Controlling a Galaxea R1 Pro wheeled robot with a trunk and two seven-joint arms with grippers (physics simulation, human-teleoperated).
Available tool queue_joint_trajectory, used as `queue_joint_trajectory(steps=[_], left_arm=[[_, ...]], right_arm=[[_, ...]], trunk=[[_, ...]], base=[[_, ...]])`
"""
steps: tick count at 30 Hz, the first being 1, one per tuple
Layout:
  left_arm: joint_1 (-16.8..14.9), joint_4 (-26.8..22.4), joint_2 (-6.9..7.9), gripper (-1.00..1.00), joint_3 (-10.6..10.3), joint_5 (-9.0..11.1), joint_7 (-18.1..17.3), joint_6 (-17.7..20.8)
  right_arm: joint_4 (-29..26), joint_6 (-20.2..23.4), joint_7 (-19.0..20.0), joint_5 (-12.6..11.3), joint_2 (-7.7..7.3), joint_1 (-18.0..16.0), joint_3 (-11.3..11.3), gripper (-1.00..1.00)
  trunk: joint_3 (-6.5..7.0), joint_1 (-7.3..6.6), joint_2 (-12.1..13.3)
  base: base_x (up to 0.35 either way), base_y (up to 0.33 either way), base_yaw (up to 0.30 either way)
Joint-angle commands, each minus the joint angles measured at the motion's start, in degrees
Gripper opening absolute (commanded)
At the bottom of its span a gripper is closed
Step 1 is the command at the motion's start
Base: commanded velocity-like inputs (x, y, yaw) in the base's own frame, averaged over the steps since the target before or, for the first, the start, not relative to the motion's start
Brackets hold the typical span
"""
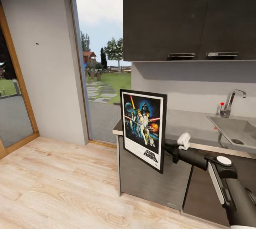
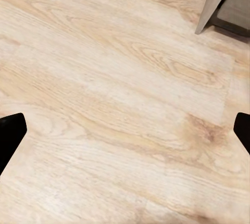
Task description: Pick up the poster from the kitchen countertop and hang it on one of the wall nails in the kitchen.
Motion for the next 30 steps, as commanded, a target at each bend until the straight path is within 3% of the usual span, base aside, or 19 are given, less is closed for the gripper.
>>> queue_joint_trajectory(steps=[1, 8, 9, 30], left_arm=[[0.0, -0.1, -0.02, 1.00, 0.2, 0.0, -0.3, -0.1], [0.0, 0.4, 0.18, 1.00, 0.6, 0.0, -0.5, -0.4], [0.0, 0.7, 0.15, 1.00, 0.6, -0.2, -0.5, -0.4], [0.0, 0.8, 0.07, 1.00, 0.6, -0.3, -0.4, -0.4]], right_arm=[[-0.2, 0.4, 0.5, 0.1, 0.03, 0.2, 0.1, -1.00], [-0.5, 0.4, 0.5, 0.0, 0.12, 2.3, 0.8, -1.00], [-0.4, 0.6, 0.5, -0.1, 0.72, 2.7, 0.8, -1.00], [-0.5, 0.8, 0.6, -0.7, 0.79, 2.7, 0.8, -1.00]], trunk=[[-0.05, 0.00, 0.0], [-0.05, 0.00, 0.0], [-0.07, 0.00, 0.0], [-1.92, 0.00, 0.0]], base=[[0.000, 0.000, 0.000], [0.000, 0.000, 0.000], [0.000, 0.000, 0.000], [0.000, 0.000, 0.000]])
